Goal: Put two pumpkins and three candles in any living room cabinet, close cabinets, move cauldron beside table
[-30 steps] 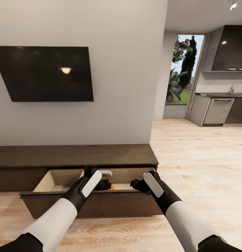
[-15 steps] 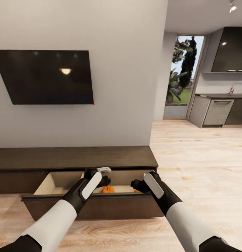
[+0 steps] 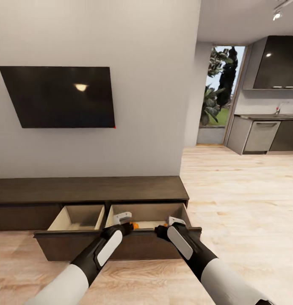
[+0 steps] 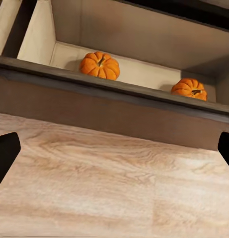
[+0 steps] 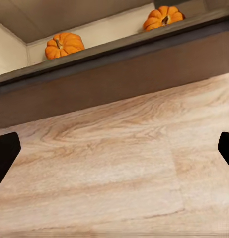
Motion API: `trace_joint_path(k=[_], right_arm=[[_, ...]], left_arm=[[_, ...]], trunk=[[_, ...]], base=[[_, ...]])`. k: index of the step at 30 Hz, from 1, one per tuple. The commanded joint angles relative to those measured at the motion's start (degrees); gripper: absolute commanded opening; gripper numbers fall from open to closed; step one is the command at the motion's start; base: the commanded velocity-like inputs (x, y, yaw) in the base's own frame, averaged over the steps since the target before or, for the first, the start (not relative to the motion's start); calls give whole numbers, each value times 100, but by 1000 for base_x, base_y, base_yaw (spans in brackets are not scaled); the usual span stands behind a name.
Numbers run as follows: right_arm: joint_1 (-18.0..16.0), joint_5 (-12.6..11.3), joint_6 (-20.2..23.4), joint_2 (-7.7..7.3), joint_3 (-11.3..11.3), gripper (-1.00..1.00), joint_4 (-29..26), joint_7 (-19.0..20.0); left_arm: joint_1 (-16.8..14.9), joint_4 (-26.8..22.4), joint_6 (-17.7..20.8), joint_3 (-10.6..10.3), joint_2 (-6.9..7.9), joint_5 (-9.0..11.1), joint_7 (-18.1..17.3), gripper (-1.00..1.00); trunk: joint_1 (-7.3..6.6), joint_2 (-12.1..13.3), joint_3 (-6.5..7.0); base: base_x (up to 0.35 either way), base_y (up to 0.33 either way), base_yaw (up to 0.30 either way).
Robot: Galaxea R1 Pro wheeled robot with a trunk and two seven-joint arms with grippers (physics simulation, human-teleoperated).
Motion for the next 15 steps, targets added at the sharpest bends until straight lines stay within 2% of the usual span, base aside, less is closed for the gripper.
trace_joint_path(k=[1,3,5,7,9,11,13,15], right_arm=[[8,-33,-43,-4,34,100,-1,-28],[98,84,-181,-26,61,100,9,20],[234,377,-388,-40,76,100,26,54],[385,798,-780,-48,85,100,81,76],[480,1001,-1155,-51,90,100,219,83],[541,1113,-1558,-48,99,100,463,100],[565,1163,-1785,-44,147,100,648,163],[590,1344,-2162,-31,430,100,979,372]], left_arm=[[22,14,-75,-21,7,-9,-34,100],[81,105,-279,-24,13,-206,-244,100],[113,237,-481,-22,15,-378,-377,100],[139,420,-821,-26,15,-502,-463,100],[151,587,-1148,-27,17,-570,-495,100],[157,765,-1494,-41,18,-611,-519,100],[159,887,-1712,-90,18,-626,-573,100],[161,1222,-2165,-352,17,-635,-878,100]], trunk=[[-26,38,13],[-70,118,48],[-114,198,84],[-158,278,120],[-202,359,156],[-246,439,192],[-268,479,210],[-268,479,210]], base=[[-337,0,0],[-322,0,0],[-186,0,0],[-87,0,0],[-44,0,0],[-23,0,0],[-13,0,0],[-6,0,0]])
